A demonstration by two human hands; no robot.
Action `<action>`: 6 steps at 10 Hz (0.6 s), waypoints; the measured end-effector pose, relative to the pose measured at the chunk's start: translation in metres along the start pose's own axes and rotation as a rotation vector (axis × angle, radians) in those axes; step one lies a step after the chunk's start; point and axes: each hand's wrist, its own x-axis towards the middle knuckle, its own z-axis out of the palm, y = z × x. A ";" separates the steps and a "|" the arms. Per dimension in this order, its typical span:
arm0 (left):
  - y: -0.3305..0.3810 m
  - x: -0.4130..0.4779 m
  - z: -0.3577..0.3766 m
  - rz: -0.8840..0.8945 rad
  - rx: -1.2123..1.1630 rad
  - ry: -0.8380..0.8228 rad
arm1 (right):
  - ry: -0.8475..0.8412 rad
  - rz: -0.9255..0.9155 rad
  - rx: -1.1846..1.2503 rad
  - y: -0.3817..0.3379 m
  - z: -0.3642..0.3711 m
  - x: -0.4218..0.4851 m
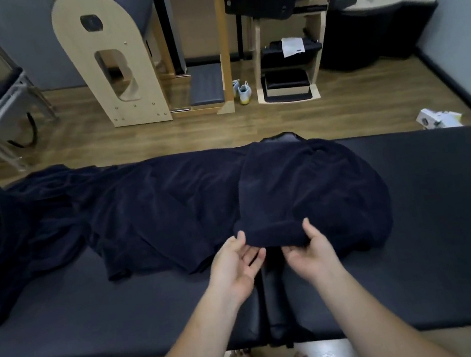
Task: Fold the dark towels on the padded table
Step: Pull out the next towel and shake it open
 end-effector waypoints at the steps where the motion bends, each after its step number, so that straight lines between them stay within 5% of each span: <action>1: 0.021 0.001 -0.001 0.084 -0.068 0.053 | 0.028 -0.082 0.119 -0.040 -0.003 0.007; 4: 0.122 0.003 0.017 0.330 -0.252 0.108 | 0.154 -0.391 0.157 -0.194 0.023 -0.053; 5: 0.141 -0.003 0.066 0.370 -0.269 0.034 | -0.109 -0.560 0.040 -0.246 0.100 -0.117; 6: 0.178 -0.014 0.112 0.482 -0.307 -0.064 | -0.046 -0.687 0.120 -0.309 0.152 -0.150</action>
